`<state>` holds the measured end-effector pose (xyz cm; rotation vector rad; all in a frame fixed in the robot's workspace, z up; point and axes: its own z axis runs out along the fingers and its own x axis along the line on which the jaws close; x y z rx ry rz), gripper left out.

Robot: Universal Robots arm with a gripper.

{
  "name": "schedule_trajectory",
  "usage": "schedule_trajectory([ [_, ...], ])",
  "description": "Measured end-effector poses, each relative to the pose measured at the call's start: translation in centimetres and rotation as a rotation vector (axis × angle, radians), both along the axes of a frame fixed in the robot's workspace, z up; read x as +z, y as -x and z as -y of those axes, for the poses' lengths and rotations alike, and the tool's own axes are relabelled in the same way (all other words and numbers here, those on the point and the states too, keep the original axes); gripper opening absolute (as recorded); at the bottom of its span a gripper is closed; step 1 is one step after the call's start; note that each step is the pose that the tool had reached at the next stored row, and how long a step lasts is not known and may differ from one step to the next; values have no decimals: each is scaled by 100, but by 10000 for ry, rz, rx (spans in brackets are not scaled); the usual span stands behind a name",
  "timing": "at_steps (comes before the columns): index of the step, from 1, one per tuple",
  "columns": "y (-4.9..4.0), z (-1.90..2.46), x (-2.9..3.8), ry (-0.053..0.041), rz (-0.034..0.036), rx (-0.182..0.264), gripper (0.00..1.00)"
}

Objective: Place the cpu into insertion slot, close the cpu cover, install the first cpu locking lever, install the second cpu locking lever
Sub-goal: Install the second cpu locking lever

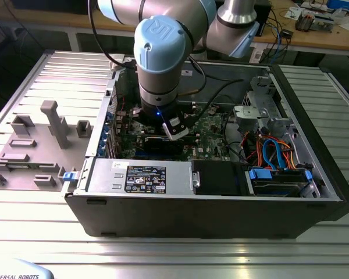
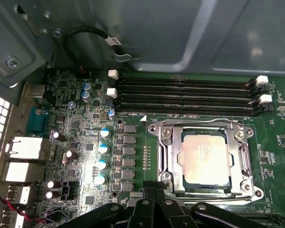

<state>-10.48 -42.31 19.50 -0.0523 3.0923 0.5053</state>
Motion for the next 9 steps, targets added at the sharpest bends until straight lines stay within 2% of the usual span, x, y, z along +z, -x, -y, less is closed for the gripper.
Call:
schedule_trajectory([
  [5,1,1,-3,-2,-1,1,11],
  [9,1,0,34,-4,0,0,11],
])
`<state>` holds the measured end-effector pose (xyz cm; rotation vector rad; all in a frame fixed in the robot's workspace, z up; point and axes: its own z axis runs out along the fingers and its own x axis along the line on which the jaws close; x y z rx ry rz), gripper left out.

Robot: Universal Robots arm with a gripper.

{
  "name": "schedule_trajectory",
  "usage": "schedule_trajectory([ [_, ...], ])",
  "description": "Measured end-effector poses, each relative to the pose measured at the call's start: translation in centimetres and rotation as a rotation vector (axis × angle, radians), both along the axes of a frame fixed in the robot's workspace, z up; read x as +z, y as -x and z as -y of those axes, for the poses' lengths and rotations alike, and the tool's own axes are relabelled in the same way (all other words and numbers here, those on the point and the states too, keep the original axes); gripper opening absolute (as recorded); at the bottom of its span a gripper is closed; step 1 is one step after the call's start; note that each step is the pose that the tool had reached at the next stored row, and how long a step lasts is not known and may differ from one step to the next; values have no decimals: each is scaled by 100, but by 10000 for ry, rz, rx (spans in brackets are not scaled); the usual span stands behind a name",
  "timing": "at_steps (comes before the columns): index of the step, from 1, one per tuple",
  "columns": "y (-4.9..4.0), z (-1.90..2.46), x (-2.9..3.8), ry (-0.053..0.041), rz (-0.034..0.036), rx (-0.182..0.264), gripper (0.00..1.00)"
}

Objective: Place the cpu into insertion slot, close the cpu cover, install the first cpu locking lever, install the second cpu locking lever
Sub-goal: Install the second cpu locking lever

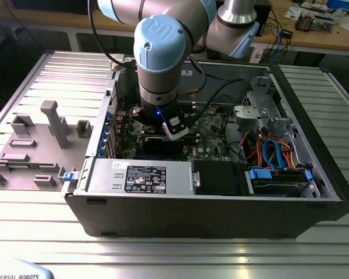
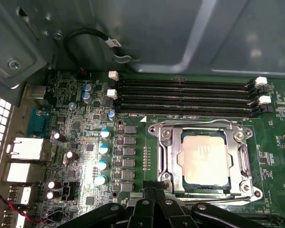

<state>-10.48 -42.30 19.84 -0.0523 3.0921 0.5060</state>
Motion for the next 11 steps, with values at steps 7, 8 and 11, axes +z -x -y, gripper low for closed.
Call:
schedule_trajectory([
  [7,1,1,150,2,0,0,11],
  [8,1,0,161,0,0,1,11],
  [11,3,1,162,1,-1,0,11],
])
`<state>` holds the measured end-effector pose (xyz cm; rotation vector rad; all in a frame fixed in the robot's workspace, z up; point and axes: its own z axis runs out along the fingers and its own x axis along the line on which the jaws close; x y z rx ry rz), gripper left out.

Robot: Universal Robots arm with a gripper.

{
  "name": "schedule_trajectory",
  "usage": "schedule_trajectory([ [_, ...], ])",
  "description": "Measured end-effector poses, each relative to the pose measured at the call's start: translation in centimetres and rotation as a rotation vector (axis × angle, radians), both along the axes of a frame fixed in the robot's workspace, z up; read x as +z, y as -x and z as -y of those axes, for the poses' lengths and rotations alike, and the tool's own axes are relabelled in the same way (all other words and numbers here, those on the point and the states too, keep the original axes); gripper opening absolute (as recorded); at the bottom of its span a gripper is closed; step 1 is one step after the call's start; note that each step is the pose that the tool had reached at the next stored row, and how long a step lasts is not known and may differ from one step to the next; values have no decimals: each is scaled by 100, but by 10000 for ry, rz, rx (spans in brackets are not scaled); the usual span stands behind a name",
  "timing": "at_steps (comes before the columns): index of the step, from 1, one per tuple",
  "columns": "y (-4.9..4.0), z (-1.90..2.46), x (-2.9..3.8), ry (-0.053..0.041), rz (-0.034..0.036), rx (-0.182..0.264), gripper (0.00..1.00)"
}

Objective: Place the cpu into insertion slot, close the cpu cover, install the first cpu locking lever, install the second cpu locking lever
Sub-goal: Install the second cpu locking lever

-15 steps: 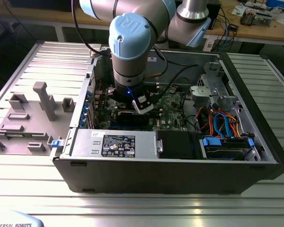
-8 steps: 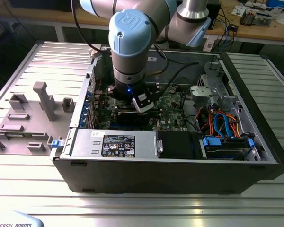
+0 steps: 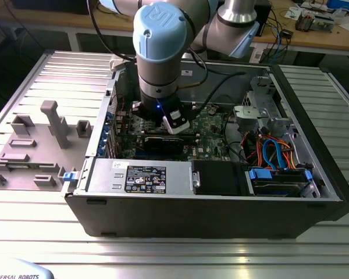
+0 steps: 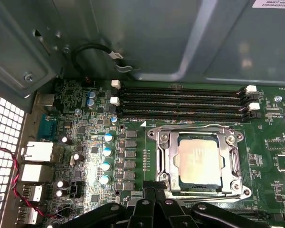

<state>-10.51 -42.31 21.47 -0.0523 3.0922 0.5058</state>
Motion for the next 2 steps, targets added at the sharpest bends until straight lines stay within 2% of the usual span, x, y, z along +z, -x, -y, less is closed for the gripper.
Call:
schedule_trajectory([
  [2,1,0,0,0,0,0,11],
])
